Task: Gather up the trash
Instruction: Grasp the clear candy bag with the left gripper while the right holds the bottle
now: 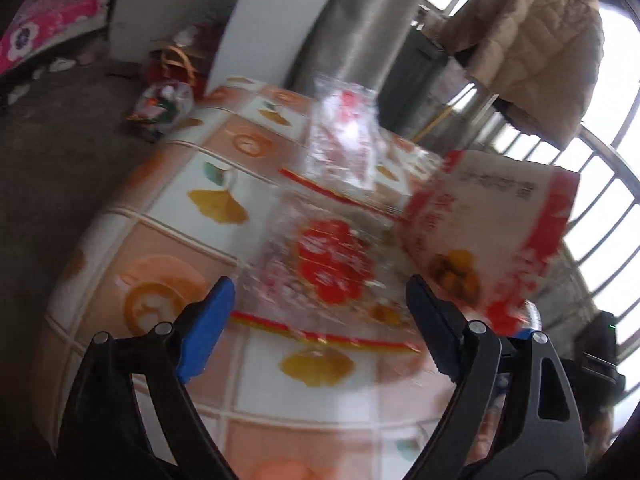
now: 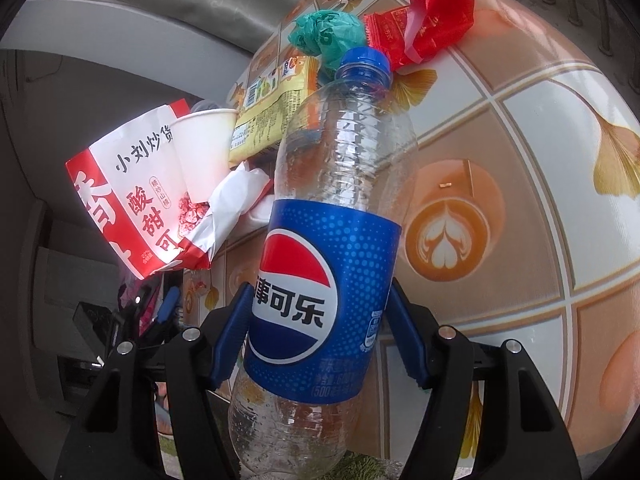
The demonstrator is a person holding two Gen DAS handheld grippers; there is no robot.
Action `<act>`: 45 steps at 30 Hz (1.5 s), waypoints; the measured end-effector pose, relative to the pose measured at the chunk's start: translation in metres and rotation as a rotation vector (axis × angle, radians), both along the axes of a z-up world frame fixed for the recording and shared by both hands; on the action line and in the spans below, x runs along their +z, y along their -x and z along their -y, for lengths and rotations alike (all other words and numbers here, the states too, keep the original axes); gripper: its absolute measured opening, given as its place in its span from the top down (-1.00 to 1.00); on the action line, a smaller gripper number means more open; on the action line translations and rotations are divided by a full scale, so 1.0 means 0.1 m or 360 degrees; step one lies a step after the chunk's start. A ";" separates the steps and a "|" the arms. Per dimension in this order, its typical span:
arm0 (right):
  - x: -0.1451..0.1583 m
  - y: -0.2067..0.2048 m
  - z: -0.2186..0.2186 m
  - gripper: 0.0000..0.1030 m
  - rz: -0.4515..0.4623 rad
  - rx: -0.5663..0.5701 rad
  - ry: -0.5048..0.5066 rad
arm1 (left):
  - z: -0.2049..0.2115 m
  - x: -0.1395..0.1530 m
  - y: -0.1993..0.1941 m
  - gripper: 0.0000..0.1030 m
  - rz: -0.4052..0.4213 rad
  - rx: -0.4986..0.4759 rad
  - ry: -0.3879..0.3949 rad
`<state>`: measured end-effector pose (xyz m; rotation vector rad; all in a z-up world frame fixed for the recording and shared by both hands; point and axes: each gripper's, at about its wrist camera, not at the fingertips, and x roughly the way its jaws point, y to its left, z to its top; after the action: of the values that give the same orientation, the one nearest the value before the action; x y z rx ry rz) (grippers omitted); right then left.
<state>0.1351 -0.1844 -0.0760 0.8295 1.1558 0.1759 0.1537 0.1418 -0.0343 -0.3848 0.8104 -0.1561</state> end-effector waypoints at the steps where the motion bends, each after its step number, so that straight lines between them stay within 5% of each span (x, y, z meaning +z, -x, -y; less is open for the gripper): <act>1: 0.01 -0.01 -0.01 -0.25 -0.0008 0.0004 0.0017 | -0.06 -0.03 -0.08 -0.60 -0.0048 0.0038 -0.0036; 6: 0.05 -0.03 -0.07 -0.25 -0.0012 0.0003 0.0069 | -0.12 -0.10 -0.24 -0.56 -0.0126 0.0070 -0.0049; 10: 0.09 -0.03 -0.11 -0.25 -0.0002 0.0009 0.0104 | -0.13 -0.11 -0.24 -0.35 -0.0121 0.0039 -0.0087; 18: 0.12 -0.04 -0.15 -0.24 -0.0006 0.0025 0.0098 | 0.12 -0.18 -0.18 0.02 -0.0082 0.0053 -0.0496; 25: 0.13 -0.04 -0.15 -0.22 0.0022 0.0093 0.0104 | 0.23 -0.17 -0.11 0.74 -0.0093 0.0086 -0.0666; 29: 0.13 -0.04 -0.15 -0.22 0.0031 0.0120 0.0097 | 0.25 -0.15 -0.06 0.96 -0.0102 0.0089 -0.0712; 41: 0.12 0.02 -0.09 -0.21 0.0055 0.0143 0.0075 | -0.19 -0.06 0.68 1.00 -0.0360 0.0026 -0.0170; 45: 0.12 0.04 -0.11 -0.21 0.0047 0.0147 0.0072 | -0.23 -0.07 1.01 0.98 -0.0396 -0.0114 0.0015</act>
<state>0.1313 -0.1734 -0.0644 0.7320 1.1669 0.2370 0.0529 0.1652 -0.0412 -0.3888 1.0695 -0.1812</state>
